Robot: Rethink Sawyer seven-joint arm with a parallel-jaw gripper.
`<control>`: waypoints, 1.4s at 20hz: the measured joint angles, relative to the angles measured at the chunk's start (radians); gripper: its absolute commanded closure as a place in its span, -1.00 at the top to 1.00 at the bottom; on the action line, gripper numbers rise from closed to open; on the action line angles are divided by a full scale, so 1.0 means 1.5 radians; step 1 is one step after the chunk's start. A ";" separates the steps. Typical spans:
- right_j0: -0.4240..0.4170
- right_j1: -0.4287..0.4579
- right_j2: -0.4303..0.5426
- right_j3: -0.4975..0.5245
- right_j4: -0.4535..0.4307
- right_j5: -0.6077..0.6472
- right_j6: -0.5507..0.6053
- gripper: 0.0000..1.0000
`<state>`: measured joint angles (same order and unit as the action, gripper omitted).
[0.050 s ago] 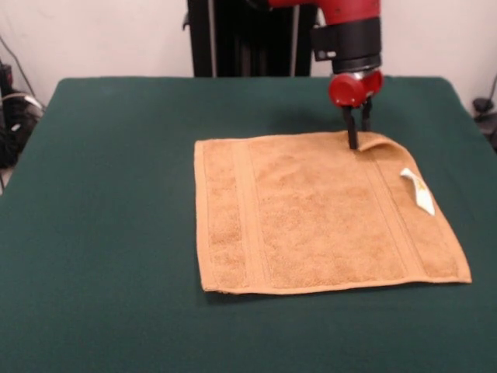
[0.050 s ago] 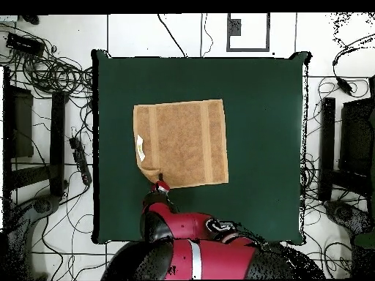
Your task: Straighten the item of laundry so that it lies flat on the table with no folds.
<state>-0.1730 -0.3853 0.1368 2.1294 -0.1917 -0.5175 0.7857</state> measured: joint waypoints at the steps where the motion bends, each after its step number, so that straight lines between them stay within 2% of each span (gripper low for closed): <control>1: 0.001 0.000 0.000 0.000 0.000 0.000 0.000 1.00; 5: 0.000 -0.005 0.000 0.000 0.000 0.009 0.000 1.00; 10: -0.017 -0.050 0.005 0.012 0.000 0.097 0.000 1.00; 14: -0.067 -0.128 0.023 0.031 -0.001 0.222 0.000 1.00; 20: -0.154 -0.234 0.068 0.046 -0.001 0.358 0.000 1.00; 23: -0.184 -0.273 0.086 0.047 0.001 0.400 0.000 1.00; 28: -0.214 -0.307 0.112 0.046 0.001 0.412 0.000 1.00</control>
<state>-0.4941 -0.8460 0.3050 2.1990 -0.1898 0.1012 0.7857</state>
